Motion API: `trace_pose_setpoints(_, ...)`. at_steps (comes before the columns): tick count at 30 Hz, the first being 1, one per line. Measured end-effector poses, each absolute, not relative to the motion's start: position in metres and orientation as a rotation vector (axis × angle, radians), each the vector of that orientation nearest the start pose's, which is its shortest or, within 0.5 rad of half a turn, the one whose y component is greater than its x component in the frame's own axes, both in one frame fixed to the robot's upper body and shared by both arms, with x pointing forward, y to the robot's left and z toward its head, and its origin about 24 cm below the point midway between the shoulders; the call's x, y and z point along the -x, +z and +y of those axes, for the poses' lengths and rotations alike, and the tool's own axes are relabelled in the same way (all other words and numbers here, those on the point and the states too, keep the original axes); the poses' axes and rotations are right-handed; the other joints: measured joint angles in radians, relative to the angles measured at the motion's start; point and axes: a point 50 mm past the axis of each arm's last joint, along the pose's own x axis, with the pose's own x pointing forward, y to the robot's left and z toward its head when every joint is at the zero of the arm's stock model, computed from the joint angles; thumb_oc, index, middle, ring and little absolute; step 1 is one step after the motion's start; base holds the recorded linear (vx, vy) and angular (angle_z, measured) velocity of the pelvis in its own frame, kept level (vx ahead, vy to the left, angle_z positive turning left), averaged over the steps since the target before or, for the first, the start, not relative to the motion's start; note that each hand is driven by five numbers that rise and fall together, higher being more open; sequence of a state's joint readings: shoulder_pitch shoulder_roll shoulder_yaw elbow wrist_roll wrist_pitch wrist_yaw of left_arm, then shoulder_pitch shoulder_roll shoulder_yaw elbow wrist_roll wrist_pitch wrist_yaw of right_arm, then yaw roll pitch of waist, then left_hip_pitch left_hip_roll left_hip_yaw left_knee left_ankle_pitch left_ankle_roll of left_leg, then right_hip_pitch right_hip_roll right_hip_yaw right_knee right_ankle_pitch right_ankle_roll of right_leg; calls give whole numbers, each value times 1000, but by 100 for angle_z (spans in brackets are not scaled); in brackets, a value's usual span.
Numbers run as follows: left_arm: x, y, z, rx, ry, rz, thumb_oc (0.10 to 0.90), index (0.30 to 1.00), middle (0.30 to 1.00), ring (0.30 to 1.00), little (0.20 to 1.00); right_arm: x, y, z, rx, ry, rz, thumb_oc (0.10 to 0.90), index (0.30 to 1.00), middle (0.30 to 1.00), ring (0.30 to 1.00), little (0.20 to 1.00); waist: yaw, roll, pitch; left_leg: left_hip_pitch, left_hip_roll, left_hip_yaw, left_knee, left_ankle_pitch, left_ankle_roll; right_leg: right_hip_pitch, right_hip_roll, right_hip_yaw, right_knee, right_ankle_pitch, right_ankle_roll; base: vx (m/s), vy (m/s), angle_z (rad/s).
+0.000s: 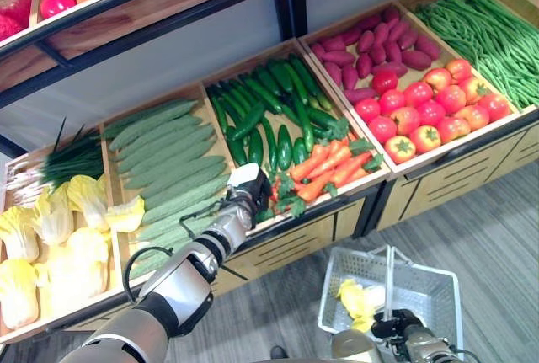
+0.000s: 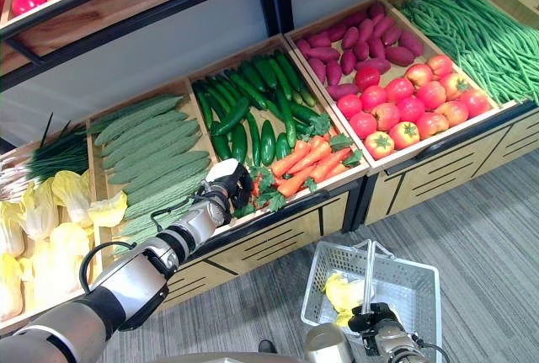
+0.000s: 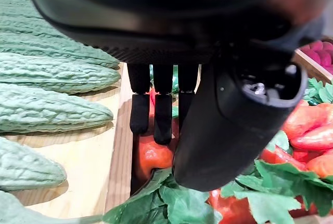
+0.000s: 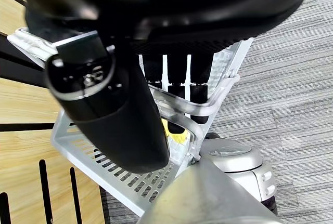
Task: Get the vegetables into the basket
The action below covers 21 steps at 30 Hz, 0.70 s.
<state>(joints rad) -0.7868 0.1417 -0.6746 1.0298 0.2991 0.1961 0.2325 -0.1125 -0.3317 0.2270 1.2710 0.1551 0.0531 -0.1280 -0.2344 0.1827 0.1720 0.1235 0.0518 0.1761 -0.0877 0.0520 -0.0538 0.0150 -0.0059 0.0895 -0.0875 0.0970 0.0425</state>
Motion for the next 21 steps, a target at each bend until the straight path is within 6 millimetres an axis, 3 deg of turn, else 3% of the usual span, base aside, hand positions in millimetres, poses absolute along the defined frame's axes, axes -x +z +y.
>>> trace_pose_setpoints(2, -360, 30, 92, -1082, -226, 179, 400, 300, 300, 300, 300, -121, -145, -269, 381, -221, 1199, 400, 300, 300, 300, 300, 3, -1, 1, -1, 0, -1, 0, 0, 0, 1, 0, -4, 0, 0, 0, -1, 5, 4)
trace_pose_setpoints(5, -367, 77, 89, -1050, -192, -51, 400, 300, 300, 300, 300, -120, -146, -266, 370, -218, 1200, 400, 300, 300, 300, 300, 22, -19, 13, -2, 1, -9, 0, 0, 0, 5, 0, -15, 1, 9, 1, 3, 5, 6)
trace_pose_setpoints(7, -370, 95, 90, -1027, -147, -141, 400, 300, 300, 300, 300, -120, -147, -263, 365, -213, 1200, 400, 300, 300, 300, 300, 27, -25, 16, 1, 1, -26, 0, -2, 2, 12, -1, -23, 0, 10, 1, 5, 14, 17)
trace_pose_setpoints(11, -371, 117, 96, -1012, -99, -222, 400, 300, 300, 300, 300, -120, -148, -260, 358, -208, 1212, 400, 300, 300, 300, 300, 58, -42, 23, 7, 1, -31, 0, -4, 5, 21, -2, -30, 1, 13, 2, 10, 25, 8)
trace_pose_setpoints(14, -366, 134, 92, -986, -94, -307, 400, 300, 300, 300, 300, -116, -152, -253, 341, -193, 1227, 400, 300, 300, 300, 300, 85, -73, 19, 12, -1, -34, 0, -6, 8, 28, -4, -35, 1, 16, 1, -3, 56, 1)
trace_pose_setpoints(21, -364, 140, 93, -1022, -88, -350, 400, 300, 300, 300, 300, -113, -155, -243, 320, -173, 1239, 400, 300, 300, 300, 300, 92, -123, 1, 13, -3, -45, 0, -7, 10, 33, -7, -46, 0, 19, -2, -2, 30, 3)
